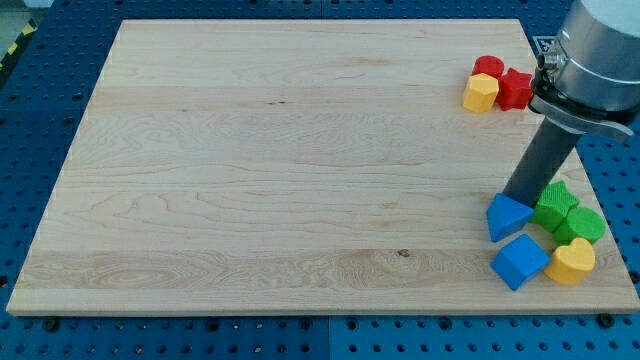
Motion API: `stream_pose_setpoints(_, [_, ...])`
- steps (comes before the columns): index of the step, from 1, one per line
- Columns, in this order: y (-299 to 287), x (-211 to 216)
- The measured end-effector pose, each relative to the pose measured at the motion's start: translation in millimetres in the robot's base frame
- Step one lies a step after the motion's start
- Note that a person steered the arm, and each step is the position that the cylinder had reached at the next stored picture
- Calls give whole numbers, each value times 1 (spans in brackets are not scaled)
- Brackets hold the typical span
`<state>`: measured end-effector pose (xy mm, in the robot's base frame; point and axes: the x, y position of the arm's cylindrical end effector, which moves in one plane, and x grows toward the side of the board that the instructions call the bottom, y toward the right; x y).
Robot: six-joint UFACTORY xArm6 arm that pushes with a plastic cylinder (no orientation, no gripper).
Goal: Move the red circle diagonally to the top left side of the blue triangle
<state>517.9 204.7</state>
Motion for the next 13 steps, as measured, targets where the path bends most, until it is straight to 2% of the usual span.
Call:
stream_pose_setpoints(2, [-2, 5])
stream_pose_setpoints(3, [-16, -27])
stream_pose_setpoints(6, [-66, -177])
stream_pose_setpoints(7, [-62, -235])
stream_pose_setpoints(8, [-4, -269])
stream_pose_setpoints(9, [74, -255])
stream_pose_setpoints(10, [103, -213])
stream_pose_setpoints(11, [80, -193])
stream_pose_setpoints(13, [-60, -194])
